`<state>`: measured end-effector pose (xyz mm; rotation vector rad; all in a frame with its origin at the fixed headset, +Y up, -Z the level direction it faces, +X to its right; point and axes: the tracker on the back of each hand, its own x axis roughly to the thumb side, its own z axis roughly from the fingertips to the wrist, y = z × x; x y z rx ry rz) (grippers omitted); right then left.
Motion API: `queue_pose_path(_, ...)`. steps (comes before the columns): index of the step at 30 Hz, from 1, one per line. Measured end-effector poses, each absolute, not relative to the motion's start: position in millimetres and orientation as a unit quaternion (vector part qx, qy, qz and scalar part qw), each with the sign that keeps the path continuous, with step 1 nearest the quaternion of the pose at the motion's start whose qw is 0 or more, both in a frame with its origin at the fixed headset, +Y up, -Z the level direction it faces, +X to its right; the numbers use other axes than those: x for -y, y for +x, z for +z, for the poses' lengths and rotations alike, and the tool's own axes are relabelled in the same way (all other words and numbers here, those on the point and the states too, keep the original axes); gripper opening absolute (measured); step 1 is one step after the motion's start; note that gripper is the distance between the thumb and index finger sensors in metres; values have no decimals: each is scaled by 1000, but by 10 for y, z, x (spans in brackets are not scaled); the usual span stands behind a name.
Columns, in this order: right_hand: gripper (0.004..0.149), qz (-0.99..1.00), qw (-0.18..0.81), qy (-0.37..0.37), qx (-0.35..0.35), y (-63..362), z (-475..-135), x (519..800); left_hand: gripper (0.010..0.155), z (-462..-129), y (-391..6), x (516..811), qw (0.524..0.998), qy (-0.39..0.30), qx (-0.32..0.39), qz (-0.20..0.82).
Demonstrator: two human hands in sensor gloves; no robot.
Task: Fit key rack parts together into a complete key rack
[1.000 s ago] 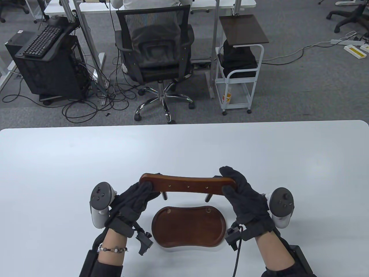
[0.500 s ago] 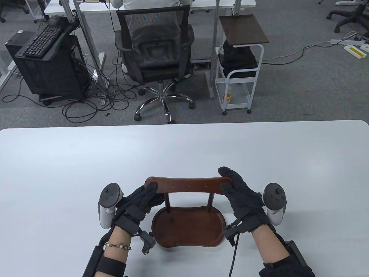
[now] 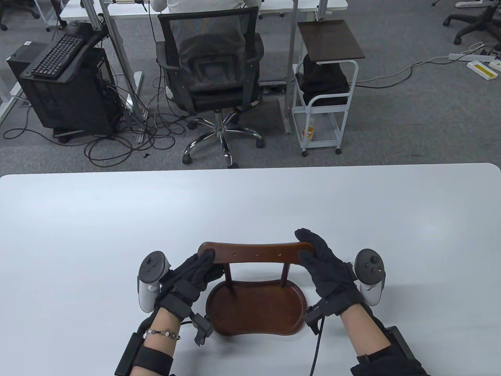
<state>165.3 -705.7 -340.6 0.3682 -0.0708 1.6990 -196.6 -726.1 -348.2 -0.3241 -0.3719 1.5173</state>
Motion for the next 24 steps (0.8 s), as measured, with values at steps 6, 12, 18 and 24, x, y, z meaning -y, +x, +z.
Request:
queue_pose_path(6,58,746,645,163,22,1644,-3410,7075,61,-3485,-1980,7274,696,-151,168,681)
queue_pose_path(12,61,744,645,172,13,1595,-3409,7089,61,-3506,-2026,7344,685,-160,169,691)
queue_pose_path(18,65,719,677,156,-19,1573,-3429,7207,61,-3499,-2026,7371,682,-162,165,694)
queue_pose_path(24,62,668,726,148,-66,1550,-3457,7407,61,-3483,-1978,7322,700,-162,160,677)
